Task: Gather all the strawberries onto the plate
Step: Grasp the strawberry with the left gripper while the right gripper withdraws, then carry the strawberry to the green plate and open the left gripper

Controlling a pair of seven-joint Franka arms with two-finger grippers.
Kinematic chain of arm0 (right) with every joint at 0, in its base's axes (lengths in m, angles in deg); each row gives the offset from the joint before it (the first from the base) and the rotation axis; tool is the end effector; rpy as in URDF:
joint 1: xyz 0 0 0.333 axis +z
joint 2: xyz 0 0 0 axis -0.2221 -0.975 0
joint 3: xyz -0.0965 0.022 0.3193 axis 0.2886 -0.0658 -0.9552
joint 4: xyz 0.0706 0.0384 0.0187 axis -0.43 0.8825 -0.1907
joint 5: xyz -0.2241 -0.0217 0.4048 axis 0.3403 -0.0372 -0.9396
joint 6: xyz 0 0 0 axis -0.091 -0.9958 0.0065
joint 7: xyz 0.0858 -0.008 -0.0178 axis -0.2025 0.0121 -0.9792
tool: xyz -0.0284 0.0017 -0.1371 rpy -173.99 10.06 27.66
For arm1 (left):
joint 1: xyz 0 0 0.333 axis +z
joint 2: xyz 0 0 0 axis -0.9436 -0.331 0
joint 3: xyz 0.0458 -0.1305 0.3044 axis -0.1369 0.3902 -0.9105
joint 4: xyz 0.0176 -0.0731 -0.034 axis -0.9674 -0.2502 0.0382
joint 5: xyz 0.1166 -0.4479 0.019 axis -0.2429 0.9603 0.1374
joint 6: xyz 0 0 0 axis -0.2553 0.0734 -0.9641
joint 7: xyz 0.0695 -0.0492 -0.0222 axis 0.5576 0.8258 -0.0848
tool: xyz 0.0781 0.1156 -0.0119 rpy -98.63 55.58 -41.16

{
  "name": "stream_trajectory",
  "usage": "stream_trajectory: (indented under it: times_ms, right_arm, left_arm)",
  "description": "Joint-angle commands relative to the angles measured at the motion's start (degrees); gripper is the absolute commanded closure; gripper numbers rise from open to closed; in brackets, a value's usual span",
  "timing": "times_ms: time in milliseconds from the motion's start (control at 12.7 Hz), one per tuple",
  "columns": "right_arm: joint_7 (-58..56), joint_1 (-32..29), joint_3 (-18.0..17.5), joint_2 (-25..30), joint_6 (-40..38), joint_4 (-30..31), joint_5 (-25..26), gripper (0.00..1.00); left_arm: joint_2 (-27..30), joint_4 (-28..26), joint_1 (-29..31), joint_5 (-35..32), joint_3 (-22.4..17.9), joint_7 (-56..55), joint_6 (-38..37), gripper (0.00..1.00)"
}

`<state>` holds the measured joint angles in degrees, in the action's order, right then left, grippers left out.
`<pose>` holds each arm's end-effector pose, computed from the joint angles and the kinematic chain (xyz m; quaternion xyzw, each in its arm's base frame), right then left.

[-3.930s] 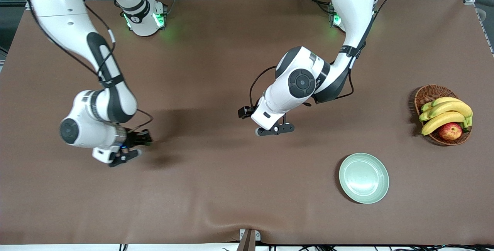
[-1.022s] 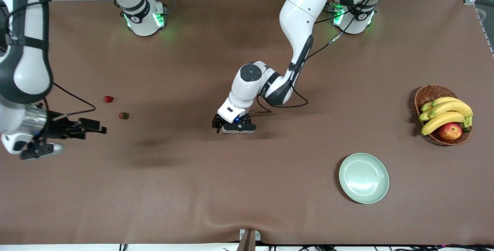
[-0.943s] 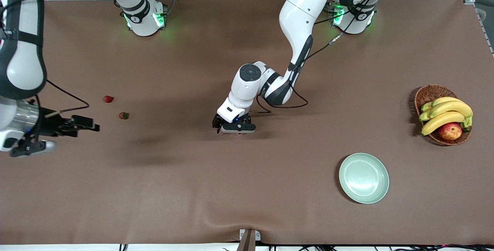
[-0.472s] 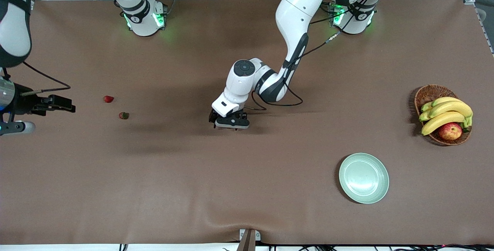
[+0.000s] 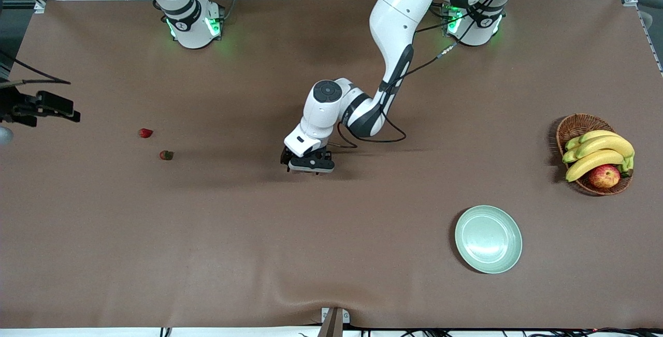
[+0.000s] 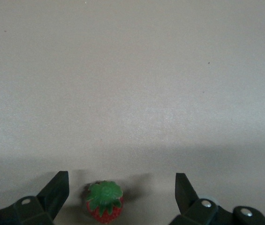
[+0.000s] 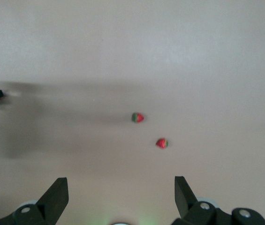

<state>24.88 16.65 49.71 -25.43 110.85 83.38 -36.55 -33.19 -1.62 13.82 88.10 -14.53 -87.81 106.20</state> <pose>0.6452 -0.0478 0.5991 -0.9966 -0.0186 0.0741 0.0296 0.5547 -0.6505 0.1064 0.9781 0.0055 0.1500 0.1439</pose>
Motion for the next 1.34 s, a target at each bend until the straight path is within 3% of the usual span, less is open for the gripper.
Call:
stream_trajectory:
  times_ms: [0,157,236,550,786,1257]
  right_arm:
    - [7.5,-1.0,-1.6,1.1,-6.1,-1.1,0.4,0.00]
    - [7.2,-0.9,-1.5,1.2,-7.1,-1.1,0.9,0.00]
    - [7.2,-0.9,-1.5,1.2,-7.0,-1.1,1.2,0.00]
    - [7.3,-1.0,-1.4,1.2,-6.4,-3.0,1.3,0.00]
    - [7.3,-0.8,-1.5,1.2,-6.8,-4.8,3.5,0.00]
    - [7.8,-0.9,-1.4,1.3,-7.1,-5.3,2.8,0.00]
  left_arm:
    - [-0.8,1.0,-0.2,-0.8,-0.4,-0.5,-0.5,0.33]
    - [-0.7,0.9,-0.1,-0.5,-0.3,-1.5,-1.5,0.92]
    - [-0.7,0.9,-0.1,-0.5,-0.4,-2.4,-1.7,1.00]
    - [0.0,0.7,0.2,-0.5,-0.3,-2.8,-2.0,1.00]
    - [4.7,0.7,2.3,-0.4,-0.4,-4.9,-8.1,1.00]
    - [19.5,0.4,17.4,-0.5,-0.4,-7.4,-28.1,1.00]
